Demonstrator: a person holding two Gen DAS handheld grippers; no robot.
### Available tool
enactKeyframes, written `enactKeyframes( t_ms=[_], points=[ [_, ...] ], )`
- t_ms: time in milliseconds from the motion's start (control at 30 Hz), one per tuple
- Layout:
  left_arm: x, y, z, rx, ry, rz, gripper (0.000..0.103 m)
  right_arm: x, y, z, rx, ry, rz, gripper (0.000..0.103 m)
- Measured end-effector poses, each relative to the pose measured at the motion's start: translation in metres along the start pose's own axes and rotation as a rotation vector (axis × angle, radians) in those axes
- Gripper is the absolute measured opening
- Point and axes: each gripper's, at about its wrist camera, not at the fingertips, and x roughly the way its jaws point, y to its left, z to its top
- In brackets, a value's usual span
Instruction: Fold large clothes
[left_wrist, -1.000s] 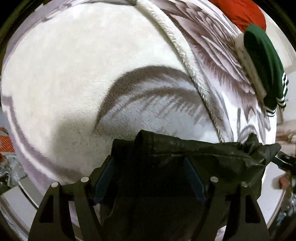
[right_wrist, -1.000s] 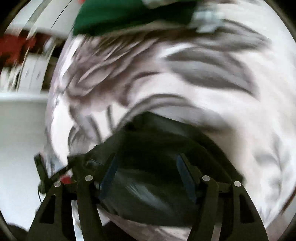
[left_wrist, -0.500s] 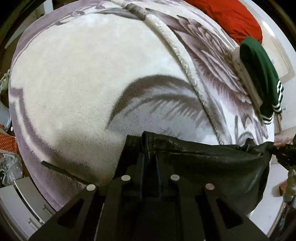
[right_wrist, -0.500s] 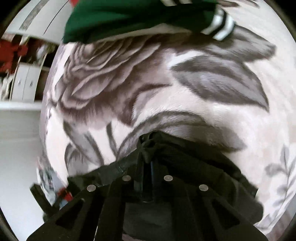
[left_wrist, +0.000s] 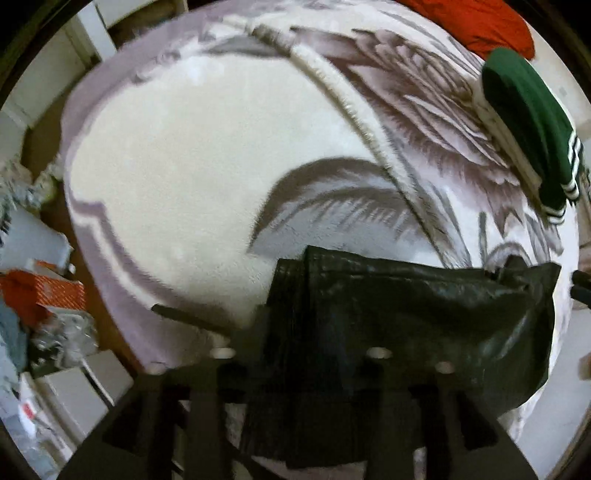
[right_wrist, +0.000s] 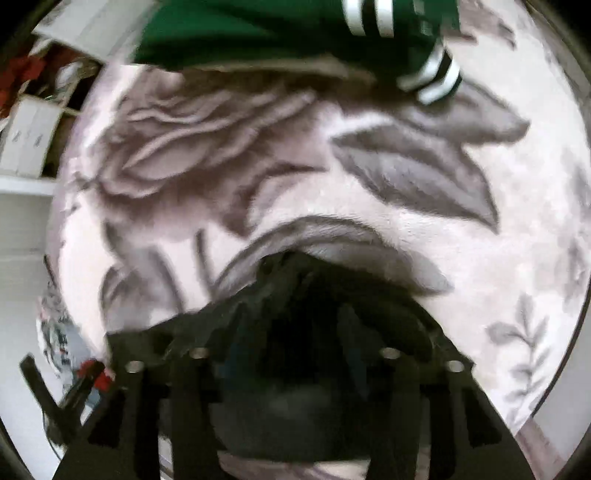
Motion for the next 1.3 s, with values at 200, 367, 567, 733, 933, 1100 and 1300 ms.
enactKeyframes(
  t_ms=[200, 367, 567, 733, 933, 1100, 1300],
  points=[
    [0.030, -0.049, -0.018, 0.089, 0.002, 0.000, 0.083, 0.052, 0.052, -0.023, -0.029, 0.124, 0.154, 0.041],
    [0.087, -0.056, -0.022, 0.127, 0.060, 0.062, 0.085, 0.134, 0.061, -0.005, 0.001, 0.191, 0.078, 0.017],
    [0.109, -0.048, -0.010, 0.092, 0.079, 0.003, 0.103, 0.164, 0.058, 0.004, 0.030, 0.219, 0.075, 0.014],
    [0.113, -0.046, -0.004, 0.023, 0.081, 0.014, 0.103, 0.140, 0.068, 0.008, -0.014, 0.245, 0.095, 0.015],
    [0.087, -0.053, 0.002, 0.059, 0.093, 0.018, 0.103, 0.040, -0.009, -0.031, 0.171, 0.070, 0.253, 0.060],
    [0.039, -0.091, -0.005, 0.138, 0.039, -0.012, 0.103, 0.017, -0.132, -0.116, 0.473, -0.008, 0.263, 0.068],
    [0.032, -0.161, -0.022, 0.192, 0.057, -0.235, 0.030, 0.085, -0.208, -0.180, 0.669, -0.003, 0.475, 0.068]
  ],
)
